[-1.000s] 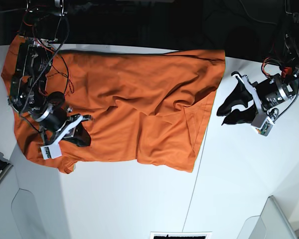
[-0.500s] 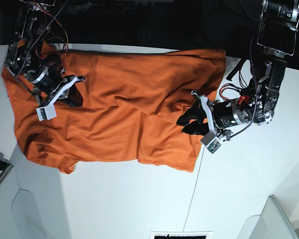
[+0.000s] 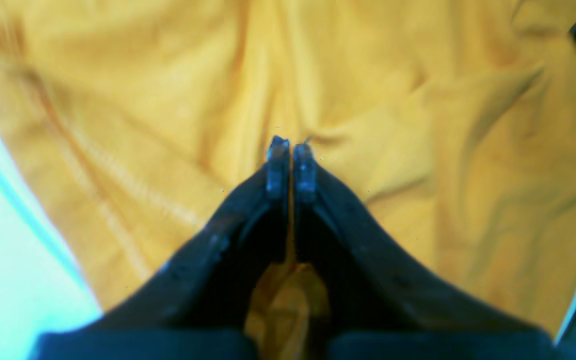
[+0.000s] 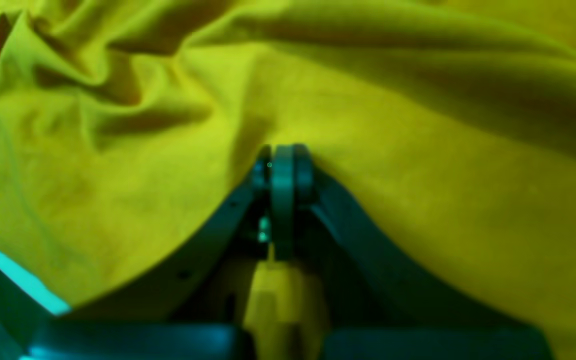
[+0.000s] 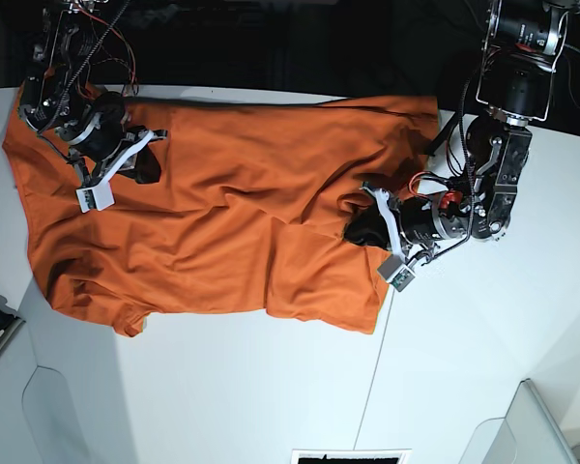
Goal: Layout the t-shirt on the table in an organized manner, then fold the t-shirt properly
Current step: 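Pinch the shirt edges with both grippers and pull them apart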
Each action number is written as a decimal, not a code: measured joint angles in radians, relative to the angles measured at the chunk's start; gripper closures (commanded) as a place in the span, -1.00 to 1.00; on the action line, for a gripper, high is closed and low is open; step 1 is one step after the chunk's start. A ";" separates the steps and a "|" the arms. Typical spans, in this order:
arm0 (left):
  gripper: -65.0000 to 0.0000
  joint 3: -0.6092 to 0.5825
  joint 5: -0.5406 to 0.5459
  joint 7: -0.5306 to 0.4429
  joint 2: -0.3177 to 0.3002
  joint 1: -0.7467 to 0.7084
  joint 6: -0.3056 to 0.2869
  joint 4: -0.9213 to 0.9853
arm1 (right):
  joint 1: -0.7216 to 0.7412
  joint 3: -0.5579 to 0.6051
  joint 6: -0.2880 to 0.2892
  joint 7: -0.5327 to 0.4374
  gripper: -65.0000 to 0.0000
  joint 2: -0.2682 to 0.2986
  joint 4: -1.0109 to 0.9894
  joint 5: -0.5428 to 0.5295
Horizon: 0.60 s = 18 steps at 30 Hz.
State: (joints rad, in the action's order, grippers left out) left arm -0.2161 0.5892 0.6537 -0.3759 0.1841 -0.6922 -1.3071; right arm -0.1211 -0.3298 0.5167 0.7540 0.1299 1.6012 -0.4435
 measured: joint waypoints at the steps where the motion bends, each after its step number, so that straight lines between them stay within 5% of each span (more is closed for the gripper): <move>1: 0.94 0.000 -0.008 -0.002 -0.009 0.000 0.000 0.001 | 0.000 0.000 0.001 -0.011 1.00 0.000 -0.009 0.005; 18: 0.94 0.000 0.103 0.000 -0.248 0.019 0.000 0.000 | 0.005 0.000 0.015 -0.077 1.00 0.000 -0.062 0.003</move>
State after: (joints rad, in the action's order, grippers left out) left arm -0.2161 0.6918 0.6533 -0.6239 0.2028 -0.6926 -1.3071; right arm -0.1162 -0.3302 0.5316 0.6765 0.1299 1.5391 -0.4400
